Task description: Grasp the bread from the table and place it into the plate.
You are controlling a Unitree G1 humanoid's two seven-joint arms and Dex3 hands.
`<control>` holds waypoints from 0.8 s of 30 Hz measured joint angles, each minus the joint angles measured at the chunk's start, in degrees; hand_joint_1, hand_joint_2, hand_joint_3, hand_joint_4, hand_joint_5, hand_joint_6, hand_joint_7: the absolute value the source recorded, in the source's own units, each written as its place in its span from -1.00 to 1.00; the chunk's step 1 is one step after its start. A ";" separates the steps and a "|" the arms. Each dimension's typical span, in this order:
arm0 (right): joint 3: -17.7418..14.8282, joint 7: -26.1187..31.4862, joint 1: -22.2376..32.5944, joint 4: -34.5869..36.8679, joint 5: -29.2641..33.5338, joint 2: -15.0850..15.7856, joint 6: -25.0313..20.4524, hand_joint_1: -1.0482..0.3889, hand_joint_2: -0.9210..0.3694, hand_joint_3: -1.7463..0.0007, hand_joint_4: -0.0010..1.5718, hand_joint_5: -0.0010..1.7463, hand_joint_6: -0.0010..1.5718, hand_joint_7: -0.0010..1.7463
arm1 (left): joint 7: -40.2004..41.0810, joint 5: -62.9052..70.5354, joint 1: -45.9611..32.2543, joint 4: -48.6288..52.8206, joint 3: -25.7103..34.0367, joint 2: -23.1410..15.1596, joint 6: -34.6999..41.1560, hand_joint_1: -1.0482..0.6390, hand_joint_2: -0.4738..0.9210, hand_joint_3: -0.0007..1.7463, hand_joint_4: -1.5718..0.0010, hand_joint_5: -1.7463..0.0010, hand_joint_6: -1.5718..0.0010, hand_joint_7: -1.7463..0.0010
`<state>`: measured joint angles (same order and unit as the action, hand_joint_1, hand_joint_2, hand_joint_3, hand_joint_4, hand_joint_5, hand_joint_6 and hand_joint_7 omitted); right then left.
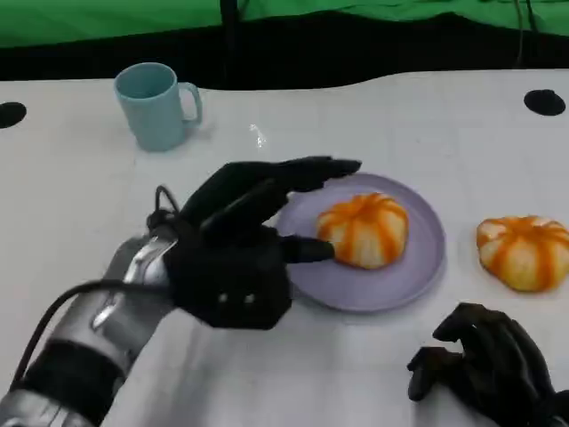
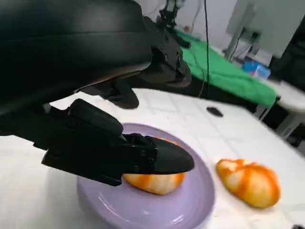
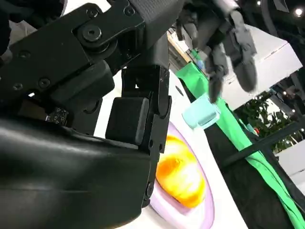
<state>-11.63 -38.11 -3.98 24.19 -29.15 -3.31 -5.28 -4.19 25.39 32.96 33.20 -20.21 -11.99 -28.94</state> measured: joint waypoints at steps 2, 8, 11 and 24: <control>-0.01 -0.07 -0.01 0.03 -0.02 0.05 0.00 -1.00 -0.70 1.00 1.00 -0.15 1.00 -0.58 | 0.48 -0.78 -1.20 0.00 0.82 0.00 -0.56 -0.43 1.00 -0.66 0.35 -0.06 0.27 0.69; -0.01 -0.34 -0.07 0.03 -0.07 -0.01 -0.03 -1.00 -0.68 1.00 1.00 -0.16 1.00 -0.58 | -1.40 -7.51 -2.77 1.82 3.73 0.97 -5.98 -0.44 1.00 -0.59 0.23 -0.89 0.29 -0.30; -0.17 -0.36 -0.06 0.02 -0.32 0.05 -0.12 -0.97 -0.69 1.00 1.00 -0.19 1.00 -0.60 | -7.39 -19.55 -6.20 5.29 7.34 2.95 -13.70 -0.51 1.00 -0.61 0.17 -0.99 0.26 -0.54; -0.09 -1.00 -0.07 -0.05 -0.96 0.44 -1.19 -0.97 -0.69 1.00 1.00 -0.18 1.00 -0.59 | -23.34 -43.55 -21.22 -1.28 16.46 10.11 -1.82 -0.54 1.00 -0.61 0.08 -1.00 0.31 -1.00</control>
<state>-11.72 -39.11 -4.06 24.15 -30.11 -2.87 -6.47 -27.53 -18.16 11.75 31.92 -3.75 -1.88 -30.77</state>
